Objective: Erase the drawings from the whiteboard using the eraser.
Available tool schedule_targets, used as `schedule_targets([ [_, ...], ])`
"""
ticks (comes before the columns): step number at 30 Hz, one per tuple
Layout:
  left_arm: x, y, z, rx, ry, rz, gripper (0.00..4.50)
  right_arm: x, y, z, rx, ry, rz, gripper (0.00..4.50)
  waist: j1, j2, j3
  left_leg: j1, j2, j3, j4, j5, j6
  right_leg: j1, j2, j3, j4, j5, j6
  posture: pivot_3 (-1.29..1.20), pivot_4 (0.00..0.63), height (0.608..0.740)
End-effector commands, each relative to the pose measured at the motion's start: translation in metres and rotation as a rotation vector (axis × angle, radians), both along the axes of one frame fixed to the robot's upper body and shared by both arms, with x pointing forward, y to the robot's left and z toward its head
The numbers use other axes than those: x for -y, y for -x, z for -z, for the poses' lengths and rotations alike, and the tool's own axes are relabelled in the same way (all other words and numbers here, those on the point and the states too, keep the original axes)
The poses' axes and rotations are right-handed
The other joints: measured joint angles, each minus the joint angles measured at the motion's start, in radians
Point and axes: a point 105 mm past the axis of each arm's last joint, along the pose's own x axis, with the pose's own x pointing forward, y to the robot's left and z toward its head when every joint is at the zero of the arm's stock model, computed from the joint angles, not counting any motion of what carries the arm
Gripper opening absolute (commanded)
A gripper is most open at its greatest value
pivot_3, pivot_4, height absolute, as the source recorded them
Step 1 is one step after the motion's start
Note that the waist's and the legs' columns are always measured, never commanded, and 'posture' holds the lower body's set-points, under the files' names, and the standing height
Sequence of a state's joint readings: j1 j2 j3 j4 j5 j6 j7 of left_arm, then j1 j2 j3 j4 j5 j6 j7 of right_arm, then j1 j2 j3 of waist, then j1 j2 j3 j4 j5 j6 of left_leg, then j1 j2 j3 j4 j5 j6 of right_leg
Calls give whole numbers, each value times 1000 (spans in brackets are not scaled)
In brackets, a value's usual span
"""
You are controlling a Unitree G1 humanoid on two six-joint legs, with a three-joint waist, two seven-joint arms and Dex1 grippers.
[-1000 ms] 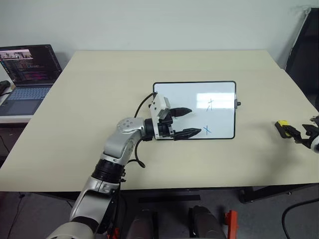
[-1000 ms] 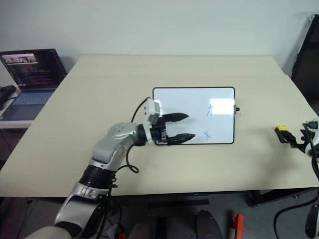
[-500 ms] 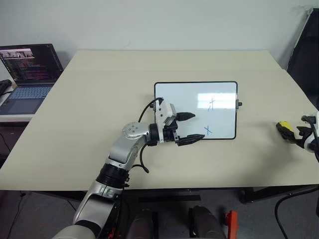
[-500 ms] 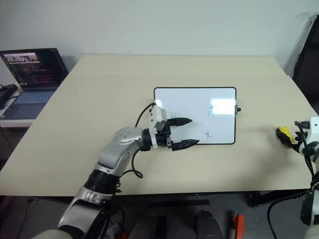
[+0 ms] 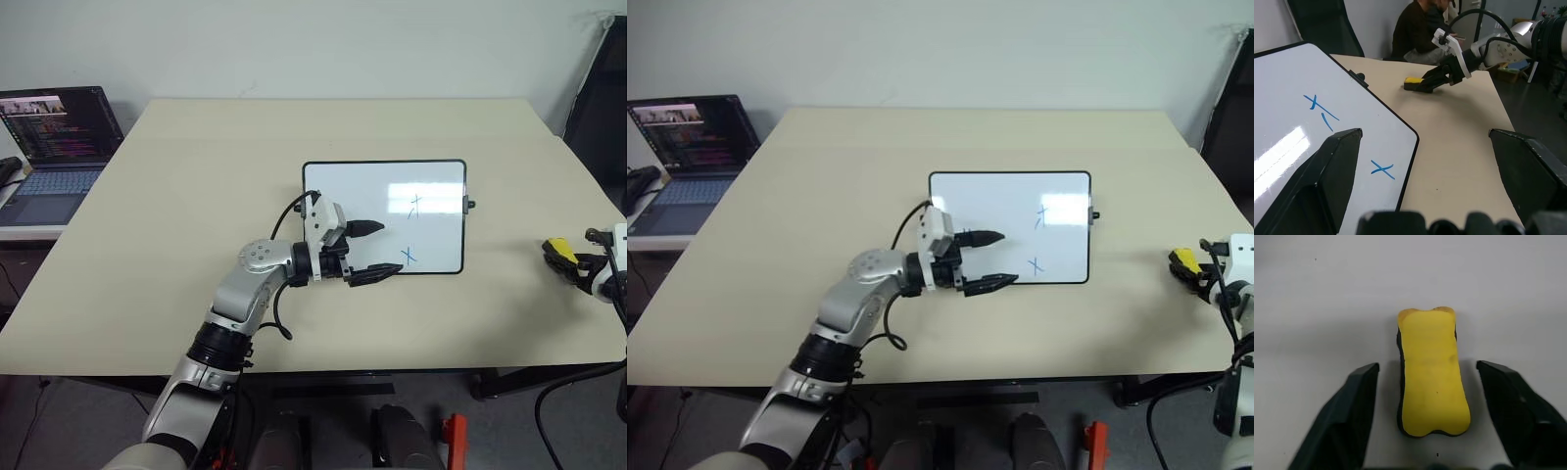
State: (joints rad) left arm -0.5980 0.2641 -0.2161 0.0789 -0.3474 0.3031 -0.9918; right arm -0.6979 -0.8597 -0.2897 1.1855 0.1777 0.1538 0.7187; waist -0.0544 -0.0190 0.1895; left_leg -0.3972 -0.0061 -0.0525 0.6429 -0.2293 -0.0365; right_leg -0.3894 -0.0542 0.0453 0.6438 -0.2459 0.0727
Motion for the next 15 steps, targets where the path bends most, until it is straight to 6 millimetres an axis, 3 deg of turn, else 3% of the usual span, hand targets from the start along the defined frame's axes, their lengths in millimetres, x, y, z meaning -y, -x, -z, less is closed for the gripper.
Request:
schedule_targets([
  [1, 0, 4, -16, 48, 37, 9, 4500, 1, -4, -11, 40, 26, -8, 2000, 0, 0, 0, 0, 0, 0, 0, 0, 0, 0, 0, 0, 0, 0, 0, 0, 150, 740],
  [4, 0, 5, -16, 49, 36, 10, 4500, -1, -5, -10, 42, 24, -12, 993, 0, 0, 0, 0, 0, 0, 0, 0, 0, 0, 0, 0, 0, 0, 0, 0, 150, 740],
  [8, -2, 4, -15, 48, 29, 3, 4500, -2, -6, -15, 68, 16, -21, 956, 0, 0, 0, 0, 0, 0, 0, 0, 0, 0, 0, 0, 0, 0, 0, 0, 150, 740],
  [11, -16, 1, -16, 50, 14, -29, 4500, -10, -6, -39, 158, 30, -116, 956, -1, 0, 0, 0, 0, 0, 0, 0, 0, 0, 0, 0, 0, 0, 0, 0, 150, 740],
  [13, -29, -1, -16, 58, -5, -60, 4500, -25, -3, -61, 228, 43, -211, 956, -2, 1, 0, 0, 0, 0, 0, 0, 0, 0, 0, 0, 0, 0, 0, 0, 150, 740],
  [15, -47, -3, -15, 63, -28, -98, 4500, -60, 5, -92, 306, 87, -352, 956, -1, 2, 0, 0, 0, -1, -1, 0, 0, 0, 0, 0, 1, 0, 0, 0, 150, 740],
])
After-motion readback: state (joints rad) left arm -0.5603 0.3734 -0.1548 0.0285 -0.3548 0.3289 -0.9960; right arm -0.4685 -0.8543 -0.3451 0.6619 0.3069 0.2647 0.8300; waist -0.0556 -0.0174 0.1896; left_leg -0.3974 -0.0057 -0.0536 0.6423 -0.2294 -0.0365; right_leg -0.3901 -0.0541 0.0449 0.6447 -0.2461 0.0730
